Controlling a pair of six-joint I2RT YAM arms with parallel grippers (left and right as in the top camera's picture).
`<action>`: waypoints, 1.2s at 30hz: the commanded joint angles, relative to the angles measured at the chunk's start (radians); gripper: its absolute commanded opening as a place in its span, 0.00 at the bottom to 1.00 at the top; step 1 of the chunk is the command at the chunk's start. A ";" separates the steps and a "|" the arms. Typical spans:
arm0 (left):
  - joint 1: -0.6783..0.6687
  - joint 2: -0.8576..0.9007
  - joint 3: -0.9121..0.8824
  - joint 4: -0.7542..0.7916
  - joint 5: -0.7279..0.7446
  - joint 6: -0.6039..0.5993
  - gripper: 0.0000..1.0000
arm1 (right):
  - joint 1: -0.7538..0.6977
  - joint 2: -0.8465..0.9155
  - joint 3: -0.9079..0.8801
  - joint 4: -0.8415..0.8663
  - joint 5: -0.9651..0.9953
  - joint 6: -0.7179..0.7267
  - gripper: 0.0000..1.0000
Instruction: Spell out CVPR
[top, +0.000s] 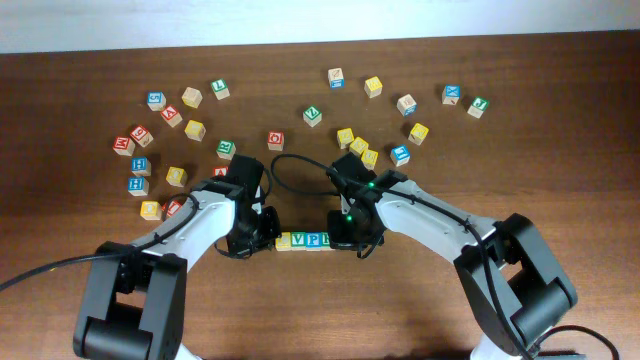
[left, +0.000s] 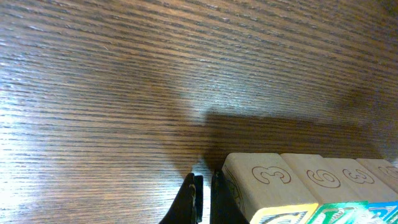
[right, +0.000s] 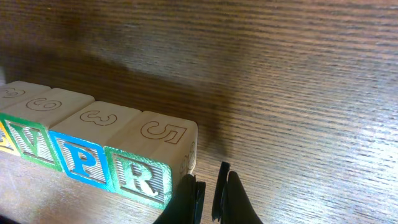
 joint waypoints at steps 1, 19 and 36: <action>-0.004 0.012 0.002 -0.001 0.015 -0.012 0.00 | 0.002 -0.010 -0.007 0.006 0.009 -0.003 0.04; 0.009 0.011 0.030 -0.060 -0.140 -0.005 0.00 | -0.006 -0.010 0.022 -0.066 0.087 0.001 0.05; 0.134 -0.517 0.298 -0.542 -0.322 0.006 0.97 | -0.008 -0.680 0.182 -0.630 0.364 0.061 0.73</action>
